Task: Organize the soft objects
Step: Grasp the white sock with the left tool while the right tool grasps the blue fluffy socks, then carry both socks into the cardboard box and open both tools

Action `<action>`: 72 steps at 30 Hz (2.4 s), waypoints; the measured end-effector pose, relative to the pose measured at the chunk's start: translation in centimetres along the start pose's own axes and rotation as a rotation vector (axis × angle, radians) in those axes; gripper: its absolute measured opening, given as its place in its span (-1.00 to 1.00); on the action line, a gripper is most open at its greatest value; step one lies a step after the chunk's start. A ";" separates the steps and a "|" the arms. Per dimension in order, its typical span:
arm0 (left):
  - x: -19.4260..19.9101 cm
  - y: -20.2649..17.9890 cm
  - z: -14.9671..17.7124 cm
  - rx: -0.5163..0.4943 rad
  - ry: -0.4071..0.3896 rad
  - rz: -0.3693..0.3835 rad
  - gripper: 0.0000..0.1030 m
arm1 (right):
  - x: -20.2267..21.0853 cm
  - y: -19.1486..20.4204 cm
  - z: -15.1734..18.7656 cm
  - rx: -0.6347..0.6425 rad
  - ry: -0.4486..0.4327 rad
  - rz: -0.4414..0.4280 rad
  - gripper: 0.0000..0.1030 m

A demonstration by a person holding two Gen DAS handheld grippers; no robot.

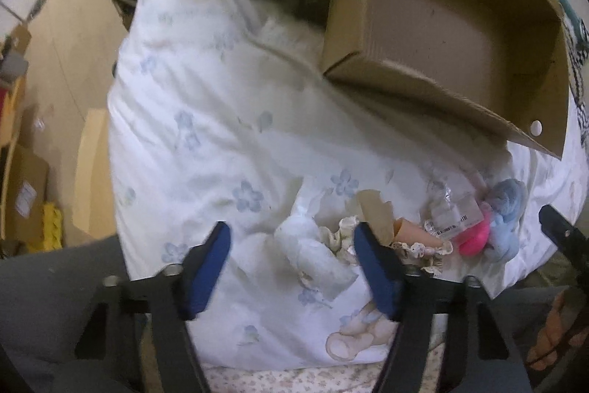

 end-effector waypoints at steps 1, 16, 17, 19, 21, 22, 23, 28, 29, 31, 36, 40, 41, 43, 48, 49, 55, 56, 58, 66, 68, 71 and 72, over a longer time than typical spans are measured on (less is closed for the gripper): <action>-0.4 0.2 -0.1 0.008 0.013 0.017 0.03 | -0.2 -0.1 0.0 -0.005 0.003 0.000 1.00; 3.9 0.1 0.2 0.003 -0.173 0.042 -0.61 | -1.1 -0.8 -0.2 -0.029 0.045 -0.041 1.00; 4.2 0.0 0.3 -0.004 -0.182 0.043 -0.61 | -1.3 -1.2 -0.2 -0.036 0.059 -0.047 1.00; 4.2 -0.1 0.4 -0.014 -0.176 0.043 -0.61 | -2.0 -1.5 -0.2 -0.051 0.093 -0.060 1.00; 4.0 -0.1 0.2 -0.017 -0.159 0.044 -0.61 | -2.6 -1.6 -0.1 -0.055 0.120 -0.071 0.99; 3.9 -0.1 0.1 -0.017 -0.152 0.044 -0.61 | -2.9 -1.5 -0.1 -0.051 0.134 -0.078 0.95; 3.6 -0.3 0.0 -0.017 -0.149 0.044 -0.61 | -3.3 -1.3 0.0 -0.044 0.152 -0.087 0.89; 3.1 -0.5 0.2 -0.038 -0.148 0.033 -0.61 | -5.4 -0.2 0.8 0.008 0.237 -0.083 0.45; 3.1 -0.7 0.2 -0.042 -0.148 0.033 -0.61 | -5.6 -0.1 0.8 0.018 0.245 -0.080 0.18; 3.1 -0.8 0.3 -0.046 -0.152 0.034 -0.61 | -5.5 -0.1 1.0 0.028 0.239 -0.074 -0.15; 3.4 -0.8 0.6 -0.043 -0.170 0.031 -0.61 | -3.9 -0.2 1.4 0.044 0.176 -0.088 -0.44; 4.0 -0.4 1.1 -0.037 -0.192 0.036 -0.61 | -1.2 -0.1 1.8 0.062 0.108 -0.106 -0.45; 4.3 -0.3 1.3 -0.035 -0.203 0.036 -0.61 | -0.5 0.2 2.1 0.073 0.093 -0.118 -0.45; 4.9 -0.2 1.7 -0.031 -0.226 0.039 -0.61 | 0.8 0.7 2.6 0.087 0.067 -0.156 -0.45; 6.8 -0.6 2.4 -0.033 -0.274 0.042 -0.61 | 3.5 2.3 3.6 0.145 0.008 -0.186 -0.46; 7.2 -0.8 2.4 -0.037 -0.284 0.040 -0.61 | 3.9 2.6 3.7 0.155 0.000 -0.195 -0.46; 10.7 -2.2 2.2 -0.079 -0.373 0.022 -0.61 | 6.5 4.7 3.0 0.234 -0.065 -0.178 -0.46; 11.2 -2.4 2.0 -0.089 -0.384 0.018 -0.61 | 6.4 5.4 2.6 0.238 -0.077 -0.175 -0.46; 12.1 -3.0 1.4 -0.105 -0.398 0.014 -0.61 | 7.0 6.0 1.7 0.252 -0.096 -0.177 -0.45; 14.9 -5.6 -2.1 -0.158 -0.454 -0.009 -0.61 | 8.8 8.2 -2.3 0.299 -0.176 -0.172 -0.46; 15.2 -6.2 -3.0 -0.166 -0.466 -0.014 -0.61 | 8.8 8.3 -3.4 0.297 -0.187 -0.172 -0.45; 15.1 -7.0 -4.4 -0.175 -0.477 -0.027 -0.61 | 8.4 8.3 -5.2 0.287 -0.199 -0.171 -0.45; 14.8 -7.3 -4.9 -0.179 -0.478 -0.033 -0.61 | 8.2 8.1 -5.7 0.281 -0.203 -0.174 -0.45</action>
Point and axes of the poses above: each gripper's, at about its wrist camera, not at the fingertips, and x roughly against the way its jaws point, y to its left, z to its underside, the point moved 2 cm from there along -x, roughly the way its jaws point, and after that the axes turned 14 degrees about y, right-handed, at the moved point
